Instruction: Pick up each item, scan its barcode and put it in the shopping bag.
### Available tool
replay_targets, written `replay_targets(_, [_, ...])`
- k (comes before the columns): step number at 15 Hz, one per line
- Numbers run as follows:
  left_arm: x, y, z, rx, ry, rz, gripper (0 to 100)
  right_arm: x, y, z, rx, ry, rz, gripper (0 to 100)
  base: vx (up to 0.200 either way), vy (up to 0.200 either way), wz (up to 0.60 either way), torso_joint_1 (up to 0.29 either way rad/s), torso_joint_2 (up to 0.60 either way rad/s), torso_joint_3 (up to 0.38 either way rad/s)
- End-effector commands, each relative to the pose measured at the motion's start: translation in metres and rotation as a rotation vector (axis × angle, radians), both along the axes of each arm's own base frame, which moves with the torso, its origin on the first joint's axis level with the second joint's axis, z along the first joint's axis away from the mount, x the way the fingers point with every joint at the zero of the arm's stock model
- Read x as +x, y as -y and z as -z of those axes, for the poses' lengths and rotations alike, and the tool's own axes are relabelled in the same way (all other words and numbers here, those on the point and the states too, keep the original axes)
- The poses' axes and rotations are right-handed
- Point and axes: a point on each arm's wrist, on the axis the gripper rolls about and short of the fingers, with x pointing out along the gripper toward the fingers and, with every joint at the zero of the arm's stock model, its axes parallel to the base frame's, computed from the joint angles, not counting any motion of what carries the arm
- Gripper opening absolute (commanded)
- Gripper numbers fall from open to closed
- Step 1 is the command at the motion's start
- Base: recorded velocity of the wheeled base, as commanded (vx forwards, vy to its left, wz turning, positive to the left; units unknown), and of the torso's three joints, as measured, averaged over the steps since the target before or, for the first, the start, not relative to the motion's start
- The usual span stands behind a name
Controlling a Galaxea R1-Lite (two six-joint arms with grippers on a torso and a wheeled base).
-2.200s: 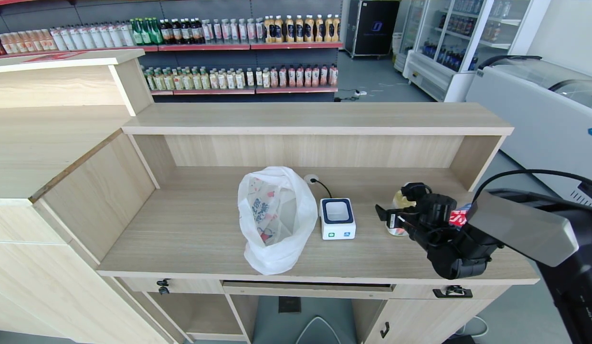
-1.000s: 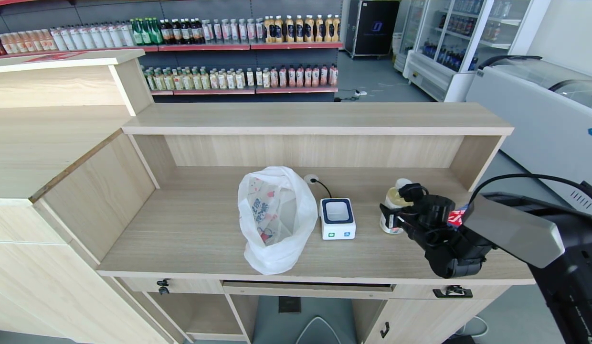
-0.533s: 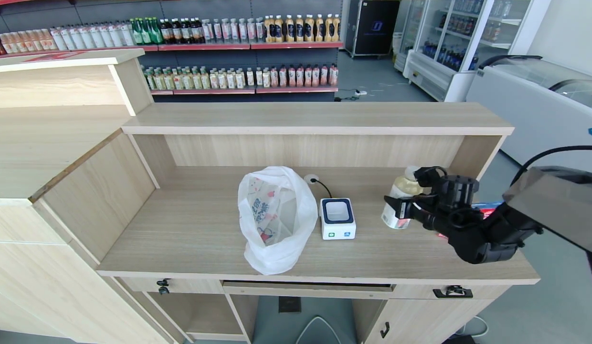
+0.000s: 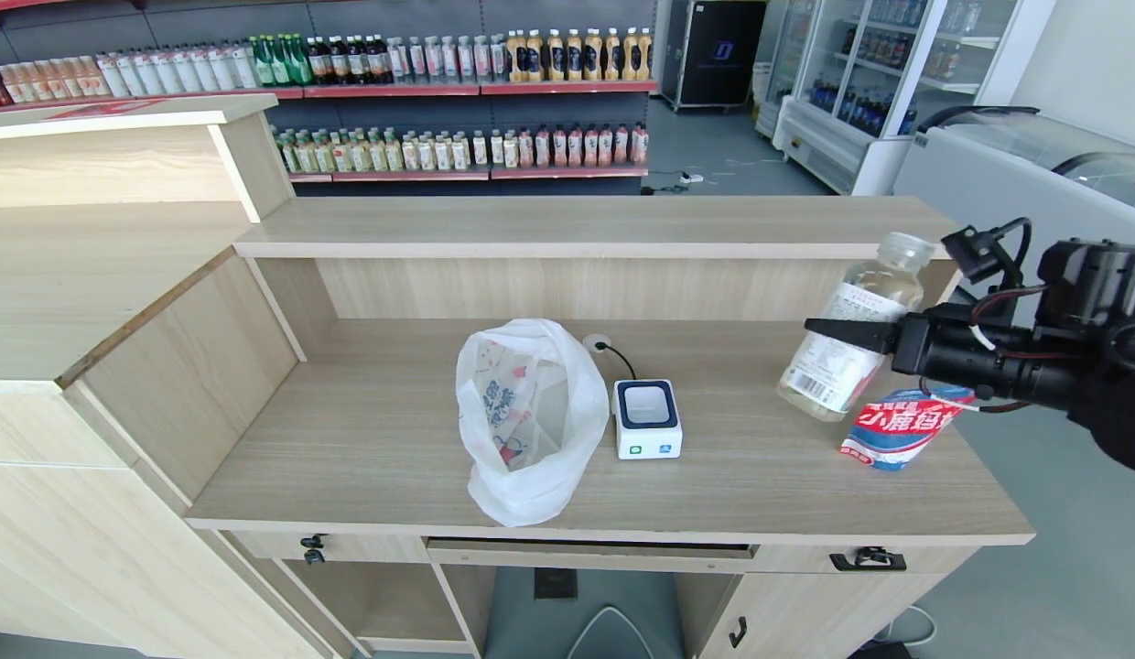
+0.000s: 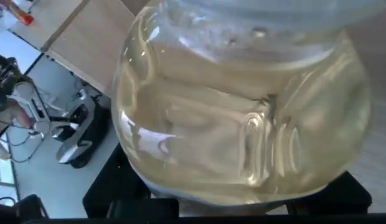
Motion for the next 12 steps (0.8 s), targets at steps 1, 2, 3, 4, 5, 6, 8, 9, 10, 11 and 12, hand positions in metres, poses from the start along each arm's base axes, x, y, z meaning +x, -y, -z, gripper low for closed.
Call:
replay_targets(1, [0.0, 0.0, 0.0, 0.0, 0.001, 0.0, 100, -0.056, 0.003, -0.044, 0.072, 0.062, -0.142, 0, 0.0, 0.0, 0.0, 0.0, 0.0, 0.0])
replay_targets(2, [0.0, 0.0, 0.0, 0.0, 0.001, 0.0, 100, -0.07, 0.002, -0.049, 0.091, 0.056, -0.207, 0, 0.0, 0.0, 0.0, 0.0, 0.0, 0.0])
replay_targets(3, [0.0, 0.0, 0.0, 0.0, 0.001, 0.0, 100, -0.081, 0.0, -0.051, 0.104, 0.045, -0.258, 0, 0.0, 0.0, 0.0, 0.0, 0.0, 0.0])
replay_targets(4, [0.0, 0.0, 0.0, 0.0, 0.001, 0.0, 100, -0.083, -0.001, -0.052, 0.106, 0.046, -0.269, 0, 0.0, 0.0, 0.0, 0.0, 0.0, 0.0])
replay_targets(5, [0.0, 0.0, 0.0, 0.0, 0.001, 0.0, 100, -0.099, -0.007, -0.058, 0.135, 0.019, -0.346, 0, 0.0, 0.0, 0.0, 0.0, 0.0, 0.0])
replay_targets(6, [0.0, 0.0, 0.0, 0.0, 0.001, 0.0, 100, -0.109, -0.011, -0.063, 0.158, -0.001, -0.396, 0, 0.0, 0.0, 0.0, 0.0, 0.0, 0.0])
replay_targets(8, [0.0, 0.0, 0.0, 0.0, 0.001, 0.0, 100, -0.122, -0.018, -0.073, 0.188, -0.03, -0.453, 0, 0.0, 0.0, 0.0, 0.0, 0.0, 0.0])
replay_targets(9, [0.0, 0.0, 0.0, 0.0, 0.001, 0.0, 100, -0.125, -0.021, -0.075, 0.196, -0.038, -0.47, 0, 0.0, 0.0, 0.0, 0.0, 0.0, 0.0])
replay_targets(10, [0.0, 0.0, 0.0, 0.0, 0.001, 0.0, 100, -0.128, -0.024, -0.076, 0.2, -0.042, -0.488, 0, 0.0, 0.0, 0.0, 0.0, 0.0, 0.0])
replay_targets(11, [0.0, 0.0, 0.0, 0.0, 0.001, 0.0, 100, -0.133, -0.028, -0.077, 0.205, -0.052, -0.51, 0, 0.0, 0.0, 0.0, 0.0, 0.0, 0.0])
replay_targets(12, [0.0, 0.0, 0.0, 0.0, 0.001, 0.0, 100, -0.137, -0.031, -0.076, 0.211, -0.062, -0.529, 0, 0.0, 0.0, 0.0, 0.0, 0.0, 0.0])
